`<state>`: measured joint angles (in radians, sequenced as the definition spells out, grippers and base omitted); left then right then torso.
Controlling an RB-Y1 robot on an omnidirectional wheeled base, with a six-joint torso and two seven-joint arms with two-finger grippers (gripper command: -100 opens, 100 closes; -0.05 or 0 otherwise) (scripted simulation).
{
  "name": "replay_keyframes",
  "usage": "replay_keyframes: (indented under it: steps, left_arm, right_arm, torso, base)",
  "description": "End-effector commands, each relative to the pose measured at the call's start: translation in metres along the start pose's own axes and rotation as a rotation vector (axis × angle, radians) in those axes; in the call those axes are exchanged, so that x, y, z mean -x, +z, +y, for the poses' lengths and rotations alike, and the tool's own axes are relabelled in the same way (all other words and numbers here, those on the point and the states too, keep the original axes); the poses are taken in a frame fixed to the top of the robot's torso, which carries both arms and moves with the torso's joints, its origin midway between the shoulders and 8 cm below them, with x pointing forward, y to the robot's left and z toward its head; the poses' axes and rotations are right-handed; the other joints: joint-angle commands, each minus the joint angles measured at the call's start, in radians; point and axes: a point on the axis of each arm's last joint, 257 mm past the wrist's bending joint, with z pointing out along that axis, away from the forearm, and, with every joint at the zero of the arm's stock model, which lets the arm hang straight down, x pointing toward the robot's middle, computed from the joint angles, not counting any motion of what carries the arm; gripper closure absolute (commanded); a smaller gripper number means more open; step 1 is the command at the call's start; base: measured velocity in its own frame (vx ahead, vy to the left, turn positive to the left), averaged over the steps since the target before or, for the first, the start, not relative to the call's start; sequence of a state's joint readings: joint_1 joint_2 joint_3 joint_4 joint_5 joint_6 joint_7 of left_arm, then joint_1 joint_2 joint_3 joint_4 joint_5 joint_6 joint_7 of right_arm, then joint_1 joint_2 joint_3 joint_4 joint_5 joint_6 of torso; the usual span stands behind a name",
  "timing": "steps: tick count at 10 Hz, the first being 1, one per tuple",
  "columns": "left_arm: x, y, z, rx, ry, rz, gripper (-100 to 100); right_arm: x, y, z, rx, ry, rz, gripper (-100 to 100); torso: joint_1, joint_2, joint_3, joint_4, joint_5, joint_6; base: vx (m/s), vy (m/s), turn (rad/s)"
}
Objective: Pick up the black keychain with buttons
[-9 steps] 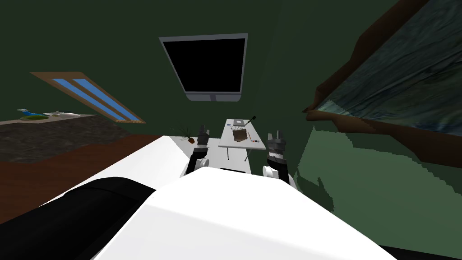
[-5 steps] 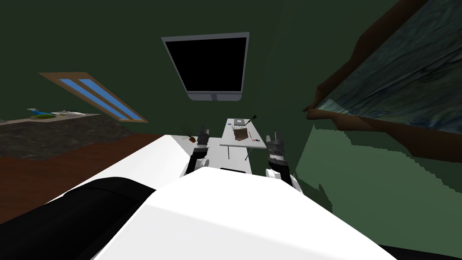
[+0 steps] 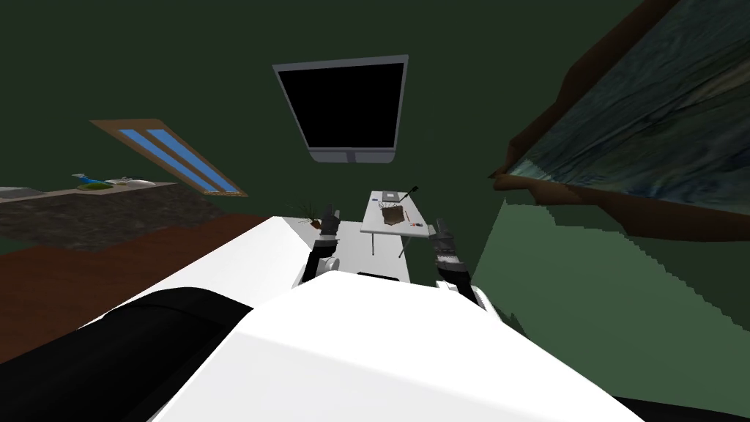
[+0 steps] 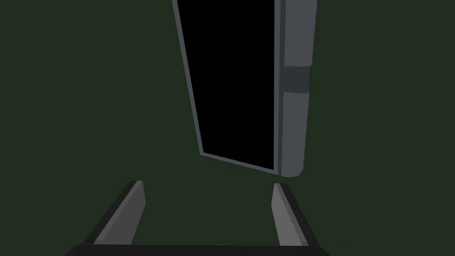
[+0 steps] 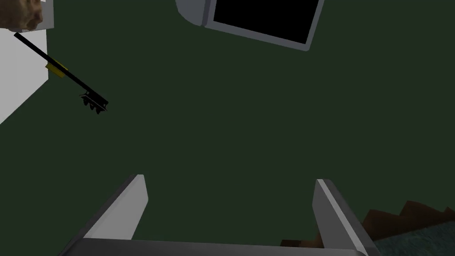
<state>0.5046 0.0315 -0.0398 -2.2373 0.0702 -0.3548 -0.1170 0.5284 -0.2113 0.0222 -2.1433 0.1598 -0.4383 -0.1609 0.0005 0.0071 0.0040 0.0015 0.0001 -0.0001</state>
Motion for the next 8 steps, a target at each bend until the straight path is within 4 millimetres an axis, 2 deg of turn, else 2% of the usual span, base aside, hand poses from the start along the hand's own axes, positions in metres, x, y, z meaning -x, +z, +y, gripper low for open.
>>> replay_keyframes:
  steps: [1, 3, 4, 5, 6, 7, 8]
  left_arm:
    - [0.000, 0.000, 0.000, 0.000, 0.000, 0.000, 0]
    - [0.000, 0.000, 0.000, 0.000, 0.000, 0.000, 0]
    - [0.000, 0.000, 0.000, 0.000, 0.000, 0.000, 0]
    - [0.000, 0.000, 0.000, 0.000, 0.000, 0.000, 0]
    - [0.000, 0.000, 0.000, 0.000, 0.000, 0.000, 0]
    - [0.000, 0.000, 0.000, 0.000, 0.000, 0.000, 0]
    - [0.000, 0.000, 0.000, 0.000, 0.000, 0.000, 0]
  right_arm:
    - [-0.004, -0.006, -0.005, -0.017, -0.019, 0.031, -100]
    - [-0.018, -0.024, -0.032, -0.086, -0.062, 0.113, -100]
    - [-0.019, -0.025, -0.032, -0.088, -0.076, 0.135, -100]
    - [-0.026, -0.036, -0.047, -0.125, -0.097, 0.178, -100]
    - [-0.026, -0.037, -0.047, -0.126, -0.103, 0.189, -100]
    - [-0.034, -0.050, -0.062, -0.163, -0.123, 0.235, -100]
    - [-0.034, -0.051, -0.062, -0.164, -0.130, 0.246, -100]
  torso:
    - [0.000, 0.000, 0.000, 0.000, 0.000, 0.000]
    - [-0.001, -0.001, -0.001, 0.000, 0.000, 0.000]
    - [0.000, 0.002, 0.001, 0.000, 0.000, 0.000]
    - [0.001, 0.001, 0.001, 0.000, 0.000, 0.000]
    - [0.001, 0.001, 0.000, 0.000, 0.000, 0.000]
    - [0.001, -0.001, 0.000, 0.000, 0.000, 0.000]
    - [0.001, -0.001, -0.001, 0.000, 0.000, 0.000]
  base:
    - [-0.083, 0.012, 0.021]
    - [-0.109, 0.016, 0.077]
    - [-0.119, 0.028, 0.029]
    - [-0.107, 0.040, 0.078]
    - [-0.078, 0.029, 0.039]
    - [-0.085, 0.024, 0.090]
    - [-0.081, 0.021, 0.048]
